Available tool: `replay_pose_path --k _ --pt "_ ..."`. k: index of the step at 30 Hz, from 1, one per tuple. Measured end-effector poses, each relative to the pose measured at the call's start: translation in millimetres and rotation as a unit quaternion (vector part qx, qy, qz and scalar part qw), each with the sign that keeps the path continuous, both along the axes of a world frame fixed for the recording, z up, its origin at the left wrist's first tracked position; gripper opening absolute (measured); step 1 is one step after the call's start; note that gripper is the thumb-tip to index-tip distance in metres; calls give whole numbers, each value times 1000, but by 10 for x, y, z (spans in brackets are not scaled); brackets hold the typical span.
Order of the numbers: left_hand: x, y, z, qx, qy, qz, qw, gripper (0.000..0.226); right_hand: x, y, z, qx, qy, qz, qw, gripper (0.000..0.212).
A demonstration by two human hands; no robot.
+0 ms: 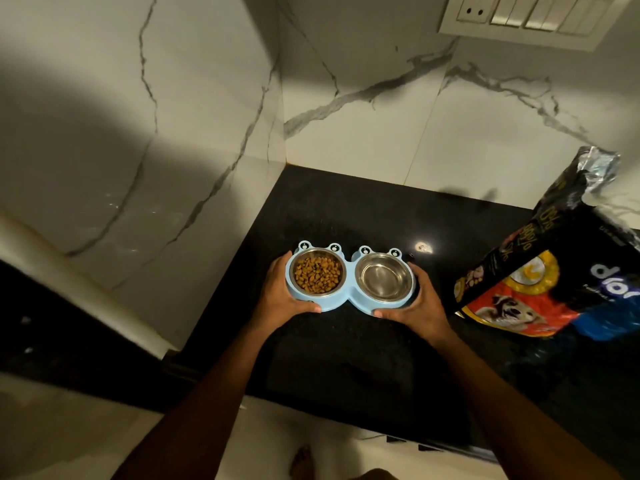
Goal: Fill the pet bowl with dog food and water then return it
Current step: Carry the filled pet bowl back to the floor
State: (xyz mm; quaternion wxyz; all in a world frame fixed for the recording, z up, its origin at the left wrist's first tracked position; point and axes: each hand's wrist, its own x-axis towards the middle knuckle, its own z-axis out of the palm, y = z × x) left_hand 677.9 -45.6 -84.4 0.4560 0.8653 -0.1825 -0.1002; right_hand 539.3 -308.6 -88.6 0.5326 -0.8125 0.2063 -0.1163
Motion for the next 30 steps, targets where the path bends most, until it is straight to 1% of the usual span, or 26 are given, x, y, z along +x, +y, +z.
replay_pose_path --k 3,5,7,8,11,12,16,20,23,25,28,30 --pt "35 26 -73 -4 18 -2 1000 133 2 -1 -10 -11 10 2 1000 122" --pt "51 24 -103 0 40 -3 999 136 12 -35 -15 -16 31 6 999 134" --pt "59 18 -121 -6 42 -17 999 132 36 -75 -8 -24 51 17 998 147" --pt "58 16 -119 -15 39 -25 999 129 52 -98 -13 -34 60 26 997 146" --pt "75 27 -129 -30 34 -27 999 121 75 -108 6 -68 48 57 995 122" --pt "87 34 -131 -31 36 -23 999 121 72 -84 27 -64 42 55 996 119" --pt "86 49 -78 -40 29 -25 998 113 64 -29 77 -27 23 50 998 117" --pt "9 100 -22 -45 25 -18 999 109 66 -10 128 -25 12 59 998 113" --pt "-102 178 10 -45 18 -5 999 108 65 20 181 -22 0 80 997 111" --pt "-200 235 58 -46 -1 9 999 105 61 66 223 -19 -16 96 995 111" --pt "-373 330 124 -40 -31 29 998 102 39 129 266 -25 -38 127 991 104" --pt "-442 405 143 -50 -22 39 998 98 38 158 255 -25 -45 136 989 101"
